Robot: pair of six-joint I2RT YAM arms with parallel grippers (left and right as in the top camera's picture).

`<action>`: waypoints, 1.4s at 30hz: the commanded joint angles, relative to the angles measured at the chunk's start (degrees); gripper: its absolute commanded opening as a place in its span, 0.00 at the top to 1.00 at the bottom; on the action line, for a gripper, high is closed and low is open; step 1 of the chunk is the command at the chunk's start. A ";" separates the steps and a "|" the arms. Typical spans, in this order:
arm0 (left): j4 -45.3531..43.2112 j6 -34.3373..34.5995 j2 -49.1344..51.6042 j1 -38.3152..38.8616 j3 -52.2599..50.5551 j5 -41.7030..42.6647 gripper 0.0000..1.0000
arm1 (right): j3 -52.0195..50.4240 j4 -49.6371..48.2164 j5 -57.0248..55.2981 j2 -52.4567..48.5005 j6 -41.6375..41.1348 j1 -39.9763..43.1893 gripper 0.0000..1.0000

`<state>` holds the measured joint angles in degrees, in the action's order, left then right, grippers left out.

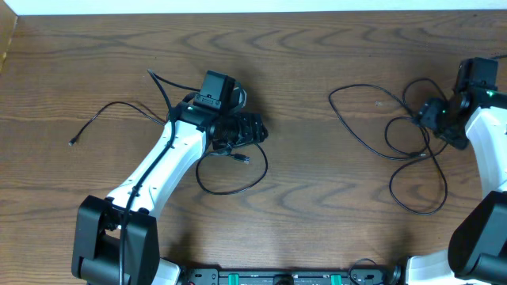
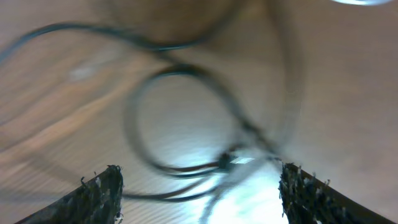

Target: Untangle cables

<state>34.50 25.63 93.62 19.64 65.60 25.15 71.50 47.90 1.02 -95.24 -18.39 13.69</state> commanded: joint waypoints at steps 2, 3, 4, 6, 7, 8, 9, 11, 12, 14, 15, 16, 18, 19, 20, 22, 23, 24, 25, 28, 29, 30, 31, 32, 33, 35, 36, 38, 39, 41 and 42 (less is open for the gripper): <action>0.20 -0.37 -1.44 -0.22 -0.68 -9.94 0.30 | -0.37 -1.31 20.35 -0.50 10.23 -3.52 0.21; 0.20 -0.26 -1.33 -0.22 -0.68 -11.47 0.30 | -0.37 -1.51 22.12 -0.50 10.88 -4.72 0.21; 0.20 -0.24 -1.18 -0.22 -0.68 -13.11 0.30 | -0.37 -1.68 22.58 -0.50 10.95 -6.08 0.21; 0.44 1.25 -0.79 -0.22 -0.70 -16.35 0.30 | -0.37 -2.10 22.49 -0.50 10.97 -8.83 0.21; 0.61 2.73 -0.57 -0.22 -0.72 -18.25 0.30 | -0.37 -2.43 22.49 -0.50 11.02 -10.71 0.21; 0.72 3.93 -0.28 -0.24 -0.74 -19.91 0.30 | -0.37 -2.73 22.49 -0.50 10.99 -12.09 0.19; 0.72 5.35 0.02 -0.24 -0.79 -21.94 0.30 | -0.37 -3.15 22.49 -0.50 11.02 -13.55 0.19; 0.46 7.98 0.66 -0.24 -0.79 -25.97 0.30 | -0.37 -4.20 22.49 -0.50 10.99 -16.57 0.19; 0.15 9.16 0.85 -0.33 -0.79 -27.87 0.30 | -0.37 -4.92 22.47 -0.50 10.99 -18.10 0.19; -1.01 10.54 1.14 -0.35 -0.79 -32.09 0.30 | -0.37 -6.56 22.47 -0.50 10.99 -21.14 0.18; -1.90 10.49 1.33 -0.35 -0.79 -34.64 0.30 | -0.37 -7.34 22.45 -0.50 10.99 -22.45 0.18; -2.95 10.54 1.51 -0.35 -0.79 -37.59 0.30 | -0.37 -8.46 22.45 -0.50 10.97 -24.24 0.18; -4.37 10.80 1.86 -0.35 -0.79 -41.03 0.30 | -0.37 -9.84 22.43 -0.50 10.97 -26.82 0.16; -4.94 10.95 1.90 -0.35 -0.79 -42.42 0.30 | -0.37 -10.29 22.38 -0.50 10.97 -27.91 0.15; -5.49 10.93 2.14 -0.35 -0.79 -43.78 0.30 | -0.37 -10.73 21.99 -0.50 10.93 -29.20 0.14; -6.58 10.93 2.54 -0.35 -0.79 -46.80 0.30 | -0.37 -11.23 21.27 -0.50 10.93 -31.36 0.13; -7.15 10.93 2.75 -0.39 -0.79 -49.07 0.30 | -0.37 -11.54 20.96 -0.50 10.91 -32.59 0.12; -7.54 10.93 3.04 -0.48 -0.79 -50.69 0.30 | -0.37 -11.89 20.94 -0.50 10.93 -33.86 0.12; -7.87 10.91 3.26 -0.66 -0.79 -52.09 0.30 | -0.37 -12.15 20.96 -0.50 10.93 -34.67 0.11; -8.76 10.93 4.26 -2.34 -0.79 -54.42 0.30 | -0.37 -13.31 20.94 -0.50 10.93 -37.88 0.09; -9.46 10.95 4.76 -3.26 -0.79 -54.36 0.30 | -0.37 -13.75 20.92 -0.50 10.93 -38.84 0.08; -10.49 10.93 5.29 -4.35 -0.79 -54.36 0.30 | -0.37 -14.16 20.68 -0.50 10.91 -39.82 0.07; -11.54 10.91 5.75 -5.33 -0.79 -54.36 0.30 | -0.37 -14.47 20.13 -0.50 10.75 -40.59 0.07; -12.76 10.88 6.25 -6.36 -0.79 -54.34 0.30 | -0.37 -14.84 19.43 -0.50 10.75 -41.48 0.05; -14.16 10.88 6.84 -7.50 -0.79 -54.31 0.30 | -0.37 -15.15 18.75 -0.50 10.75 -42.18 0.04; -16.74 10.88 8.37 -9.73 -0.79 -53.46 0.30 | -0.37 -15.82 17.11 -0.50 10.75 -44.11 0.01; -17.57 10.86 9.18 -10.49 -0.79 -52.35 0.30 | -0.37 -16.02 16.92 -0.50 10.75 -44.74 0.01; -18.64 10.51 10.64 -11.72 -0.79 -49.86 0.30 | -0.37 -16.48 16.90 -0.50 10.75 -46.01 0.01; -18.95 10.21 11.28 -12.09 -0.79 -49.37 0.30 | -0.37 -16.72 16.90 -0.50 10.75 -46.60 0.01; -19.23 10.23 13.05 -13.03 -0.79 -49.42 0.30 | -0.37 -17.18 16.90 -0.50 10.75 -47.54 0.01; -19.45 10.25 13.92 -13.51 -0.79 -49.42 0.30 | -0.37 -17.35 16.87 -0.50 10.75 -47.89 0.01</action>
<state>15.42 36.16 104.73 7.31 65.43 -25.15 71.48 31.09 18.81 -95.24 -8.21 -32.80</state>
